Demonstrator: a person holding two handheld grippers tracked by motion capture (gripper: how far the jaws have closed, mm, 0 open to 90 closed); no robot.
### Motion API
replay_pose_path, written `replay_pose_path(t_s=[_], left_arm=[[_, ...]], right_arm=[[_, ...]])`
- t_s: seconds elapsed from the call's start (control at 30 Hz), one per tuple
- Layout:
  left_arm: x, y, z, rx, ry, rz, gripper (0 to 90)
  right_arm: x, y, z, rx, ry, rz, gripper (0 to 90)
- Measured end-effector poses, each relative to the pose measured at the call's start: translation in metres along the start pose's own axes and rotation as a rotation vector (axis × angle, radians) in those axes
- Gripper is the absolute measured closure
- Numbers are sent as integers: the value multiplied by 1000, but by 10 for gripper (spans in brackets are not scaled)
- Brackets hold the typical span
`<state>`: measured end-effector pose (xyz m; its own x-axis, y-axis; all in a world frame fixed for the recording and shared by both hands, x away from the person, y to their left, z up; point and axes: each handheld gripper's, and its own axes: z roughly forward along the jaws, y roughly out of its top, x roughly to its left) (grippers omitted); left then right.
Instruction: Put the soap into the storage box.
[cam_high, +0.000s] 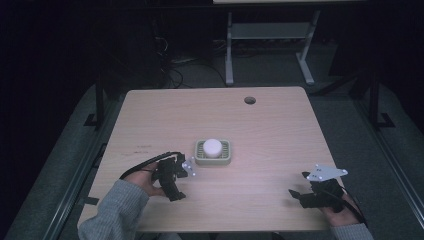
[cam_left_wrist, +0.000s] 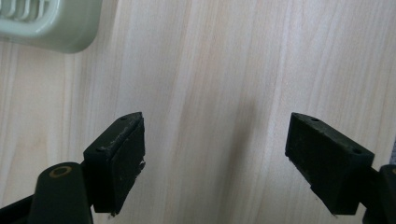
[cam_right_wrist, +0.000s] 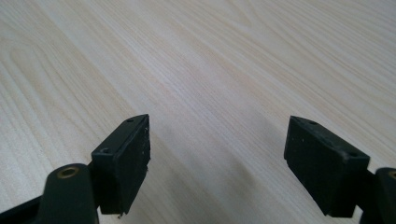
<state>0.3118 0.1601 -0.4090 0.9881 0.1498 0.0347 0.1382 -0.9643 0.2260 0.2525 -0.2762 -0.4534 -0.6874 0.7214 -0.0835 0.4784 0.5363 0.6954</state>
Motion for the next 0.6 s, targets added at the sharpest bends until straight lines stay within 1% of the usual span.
replay_pose_path(t_s=[0.23,0.27,0.33,0.4,0.53,0.6], left_arm=[[-3,-8,-1,-17,9,-15,197],[-3,-9,-1,-10,9,-14,197],[-4,-10,0,-13,7,-19,194],[-6,-13,1,-13,8,-13,192],[-7,-17,3,-19,9,-26,187],[-8,-20,3,-20,12,-24,188]], right_arm=[[1,0,0,-1,-3,6,221],[1,0,1,0,-3,5,221],[1,0,1,2,-4,4,221],[2,1,0,1,-4,8,221],[2,1,1,5,-4,8,221],[3,1,1,5,-4,7,221]])
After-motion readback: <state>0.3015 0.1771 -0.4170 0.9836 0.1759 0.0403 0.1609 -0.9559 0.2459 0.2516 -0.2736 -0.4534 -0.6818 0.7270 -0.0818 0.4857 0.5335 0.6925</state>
